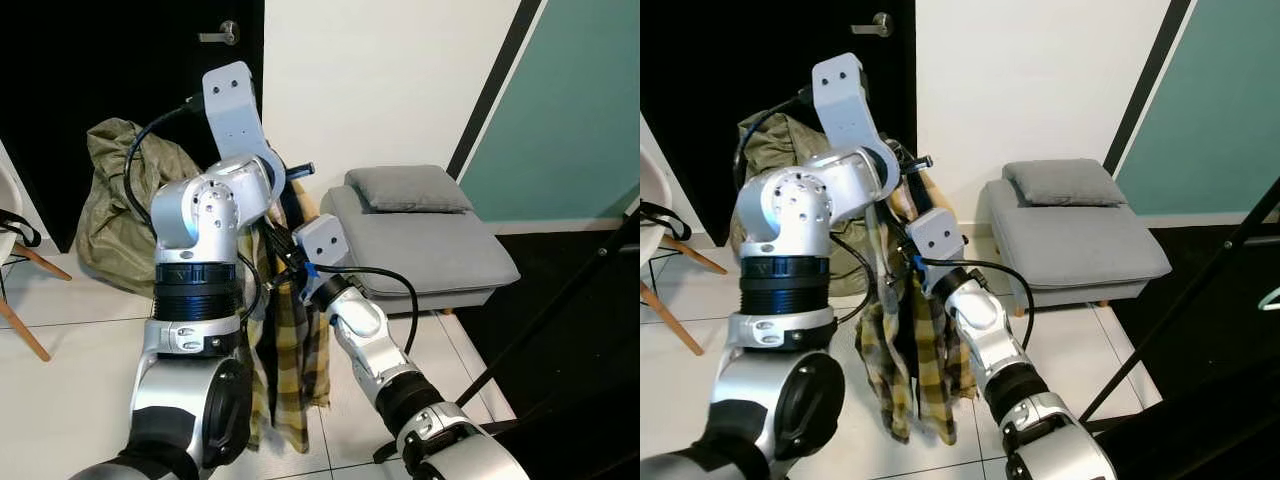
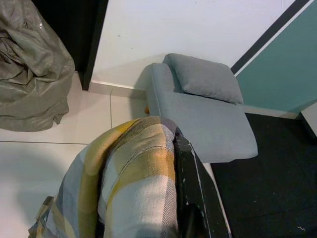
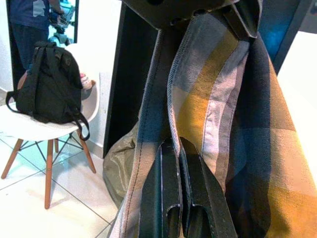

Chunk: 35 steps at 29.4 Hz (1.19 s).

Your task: Hang hanger

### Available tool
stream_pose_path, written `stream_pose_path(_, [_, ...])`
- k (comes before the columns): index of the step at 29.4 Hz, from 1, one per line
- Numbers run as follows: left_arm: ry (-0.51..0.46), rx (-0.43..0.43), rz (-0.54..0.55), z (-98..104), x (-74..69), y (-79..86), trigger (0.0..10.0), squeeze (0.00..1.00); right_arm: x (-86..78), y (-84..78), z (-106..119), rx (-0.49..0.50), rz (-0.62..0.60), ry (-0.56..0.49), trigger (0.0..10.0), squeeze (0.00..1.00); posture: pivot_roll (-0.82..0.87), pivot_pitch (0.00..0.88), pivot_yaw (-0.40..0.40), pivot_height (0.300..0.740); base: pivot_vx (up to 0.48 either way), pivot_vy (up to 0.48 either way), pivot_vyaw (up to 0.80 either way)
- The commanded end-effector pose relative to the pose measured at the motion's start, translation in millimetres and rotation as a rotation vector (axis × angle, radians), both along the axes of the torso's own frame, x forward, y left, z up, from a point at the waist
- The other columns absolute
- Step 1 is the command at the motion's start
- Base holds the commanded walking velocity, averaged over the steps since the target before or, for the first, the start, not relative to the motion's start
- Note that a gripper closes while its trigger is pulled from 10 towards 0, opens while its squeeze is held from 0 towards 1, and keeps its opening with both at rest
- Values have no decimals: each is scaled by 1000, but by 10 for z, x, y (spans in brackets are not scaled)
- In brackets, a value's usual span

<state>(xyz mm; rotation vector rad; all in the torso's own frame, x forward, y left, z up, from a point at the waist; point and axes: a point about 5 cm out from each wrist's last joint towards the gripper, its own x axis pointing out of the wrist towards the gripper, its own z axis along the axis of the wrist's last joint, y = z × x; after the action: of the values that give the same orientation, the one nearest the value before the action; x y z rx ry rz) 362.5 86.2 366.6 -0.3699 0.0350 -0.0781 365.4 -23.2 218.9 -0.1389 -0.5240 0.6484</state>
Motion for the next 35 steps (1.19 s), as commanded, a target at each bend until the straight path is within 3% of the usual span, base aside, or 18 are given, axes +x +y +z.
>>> stream_pose_path(1, [-36, 0, -10, 71, -43, -48, 0, 0, 5, -1, 14, 12, 7, -3, 0, 0, 69, 208, -87, 740, 0, 0, 0])
stream_pose_path(6, [-36, 17, 8, 47, -22, -19, 0, 0, 21, -52, 39, 23, 2, -6, 0, 0, 70, 204, -87, 740, 0, 0, 0])
stream_pose_path(7, [-55, 33, 0, 45, -19, -9, 941, 0, 30, -84, 41, 29, -7, -4, 0, 0, 73, 199, -86, 740, 0, 0, 0])
stream_pose_path(8, [-89, 51, -19, 48, -18, 1, 4784, 0, 40, -118, 43, 36, -17, -1, 0, 0, 73, 199, -86, 740, 0, 0, 0])
stream_pose_path(9, [-112, 64, -34, 50, -19, 6, 4784, 0, 45, -139, 44, 40, -24, 0, 0, 0, 73, 199, -86, 740, 0, 0, 0])
stream_pose_path(10, [-119, 7, -115, 34, -19, 17, 10000, 475, 61, -198, 41, 54, -44, 8, 0, 0, 74, 193, -84, 740, 0, 0, 0])
stream_pose_path(12, [-119, 7, -115, 34, -19, 17, 10000, 475, 61, -198, 41, 54, -44, 8, 0, 0, 74, 193, -84, 740, 0, 0, 0])
stream_pose_path(13, [-113, -50, -163, 18, -19, 41, 10000, 502, 71, -245, 40, 66, -61, 13, 0, 0, 71, 187, -77, 740, 0, 0, 0])
stream_pose_path(14, [-113, -50, -163, 18, -19, 41, 10000, 502, 71, -245, 40, 66, -61, 13, 0, 0, 71, 187, -77, 740, 0, 0, 0])
stream_pose_path(15, [-113, -101, -194, 9, -14, 74, 10000, 1000, 81, -300, 40, 79, -79, 17, 0, 0, 71, 187, -77, 740, 0, 0, 0])
stream_pose_path(20, [-131, -151, -169, 0, 34, 206, 10000, 1000, 87, -435, 21, 97, -113, 22, 0, 0, 74, 167, -71, 740, 0, 0, 0])
stream_pose_path(23, [-155, -78, -129, -8, 58, 264, 10000, 1000, 91, -489, -3, 103, -129, 31, 0, 0, 75, 163, -70, 740, 0, 0, 0])
stream_pose_path(24, [-156, -53, -109, -16, 64, 282, 10000, 0, 93, -497, -7, 104, -132, 33, 0, 0, 76, 158, -69, 740, 0, 0, 0])
stream_pose_path(28, [-143, -45, -100, -36, 92, 338, 10000, 0, 99, -508, -22, 102, -136, 43, 0, 0, 77, 156, -69, 740, 0, 0, 0])
stream_pose_path(35, [-142, -9, -200, -31, 95, 369, 10000, 0, 102, -497, -36, 95, -129, 59, 0, 0, 81, 158, -70, 740, 0, 0, 0])
